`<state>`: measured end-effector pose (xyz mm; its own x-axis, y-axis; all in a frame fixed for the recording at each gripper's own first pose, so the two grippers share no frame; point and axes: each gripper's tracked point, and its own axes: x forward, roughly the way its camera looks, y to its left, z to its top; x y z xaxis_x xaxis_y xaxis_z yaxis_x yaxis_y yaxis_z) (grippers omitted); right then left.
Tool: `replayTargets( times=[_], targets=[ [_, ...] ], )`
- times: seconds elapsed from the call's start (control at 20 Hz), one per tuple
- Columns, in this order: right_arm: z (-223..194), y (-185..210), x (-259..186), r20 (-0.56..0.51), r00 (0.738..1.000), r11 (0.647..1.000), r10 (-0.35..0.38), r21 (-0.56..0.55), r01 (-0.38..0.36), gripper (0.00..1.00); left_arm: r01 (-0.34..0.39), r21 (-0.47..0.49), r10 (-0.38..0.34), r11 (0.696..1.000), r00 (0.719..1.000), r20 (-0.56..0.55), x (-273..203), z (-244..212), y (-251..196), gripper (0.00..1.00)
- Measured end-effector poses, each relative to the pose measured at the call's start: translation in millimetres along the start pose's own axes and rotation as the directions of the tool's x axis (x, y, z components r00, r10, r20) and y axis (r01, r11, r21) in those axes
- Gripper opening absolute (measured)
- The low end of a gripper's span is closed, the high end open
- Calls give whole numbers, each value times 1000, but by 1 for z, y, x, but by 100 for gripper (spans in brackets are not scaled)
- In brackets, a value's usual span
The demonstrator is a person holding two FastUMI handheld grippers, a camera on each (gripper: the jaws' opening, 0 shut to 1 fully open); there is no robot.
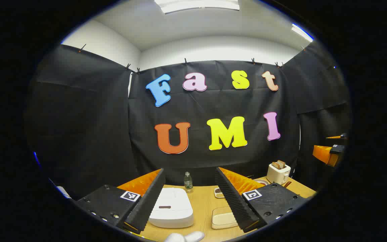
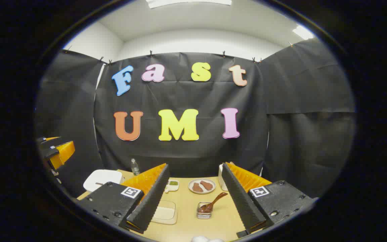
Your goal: Close the left gripper, press the button to open the rice cooker; take a wooden spoon from the chopstick holder with the right hand, scoop a spoonful of rice and pour it into the rice cooker, then put the wooden spoon back into the chopstick holder.
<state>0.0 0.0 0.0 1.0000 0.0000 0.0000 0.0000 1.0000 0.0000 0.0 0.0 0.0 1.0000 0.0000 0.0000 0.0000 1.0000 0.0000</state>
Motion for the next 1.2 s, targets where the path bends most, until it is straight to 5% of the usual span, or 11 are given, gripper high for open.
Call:
replayTargets(
  times=[0.95,1.0,1.05,1.15,1.2],
  targets=[
    [-3,4,5,1,1000,1000,-15,-25,15,99,13,-32,-13,999,1000,-9,10,1,12,93],
    [-2,4,4,3,1000,999,-17,-29,17,100,9,-36,-9,999,1000,-4,9,4,12,70],
    [-3,5,4,3,1000,999,-18,-32,18,99,0,-41,0,999,1000,-2,11,6,18,67],
    [-4,5,2,1,1000,999,-18,-40,18,99,-40,-52,41,998,999,6,14,7,30,18],
    [-4,4,2,1,1000,999,-19,-43,19,99,-40,-55,40,998,999,-1,16,8,32,1]
  ],
)
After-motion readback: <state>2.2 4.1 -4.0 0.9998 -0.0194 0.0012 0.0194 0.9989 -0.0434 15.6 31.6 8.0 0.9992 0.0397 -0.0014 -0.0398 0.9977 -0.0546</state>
